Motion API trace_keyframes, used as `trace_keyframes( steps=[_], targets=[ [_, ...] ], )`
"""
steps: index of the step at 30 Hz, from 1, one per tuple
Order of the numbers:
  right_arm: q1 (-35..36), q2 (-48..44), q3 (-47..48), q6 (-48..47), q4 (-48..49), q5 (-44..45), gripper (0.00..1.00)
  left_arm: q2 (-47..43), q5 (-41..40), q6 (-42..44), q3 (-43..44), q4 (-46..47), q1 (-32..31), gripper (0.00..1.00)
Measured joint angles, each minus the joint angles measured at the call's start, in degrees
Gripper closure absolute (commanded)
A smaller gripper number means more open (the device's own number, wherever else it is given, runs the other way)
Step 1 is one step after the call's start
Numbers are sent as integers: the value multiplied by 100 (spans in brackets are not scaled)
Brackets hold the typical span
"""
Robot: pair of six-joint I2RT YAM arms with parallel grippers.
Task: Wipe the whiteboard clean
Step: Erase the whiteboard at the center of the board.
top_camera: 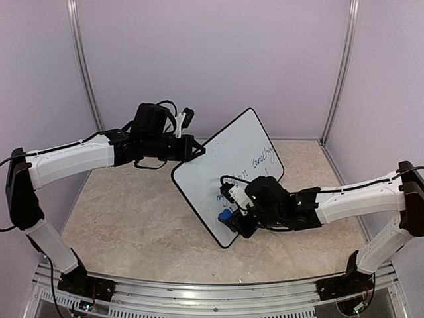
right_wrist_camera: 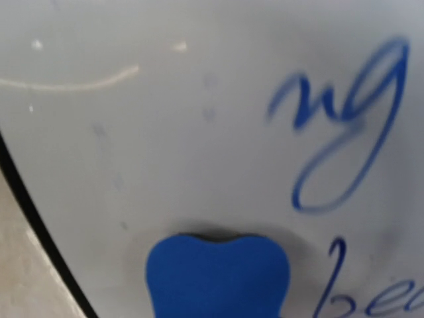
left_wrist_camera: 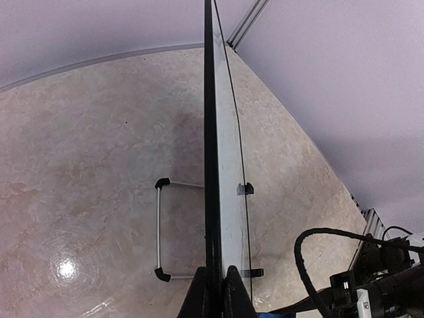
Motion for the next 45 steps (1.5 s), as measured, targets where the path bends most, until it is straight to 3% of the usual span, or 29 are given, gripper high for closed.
trace_keyframes(
  steps=[7,19,30,45],
  targets=[
    [2,-26,-26,59,-181,-7,71,-7,7,-2,0,15,-15,100],
    [4,114,1187,-442,-63,-20,71,-7,2,-4,0,15,-17,100],
    [94,227,614,-179,188,-138,71,-7,-17,17,-2,-7,0,100],
    [278,-15,153,116,-339,42,71,-7,11,2,-2,37,-35,100]
  ],
)
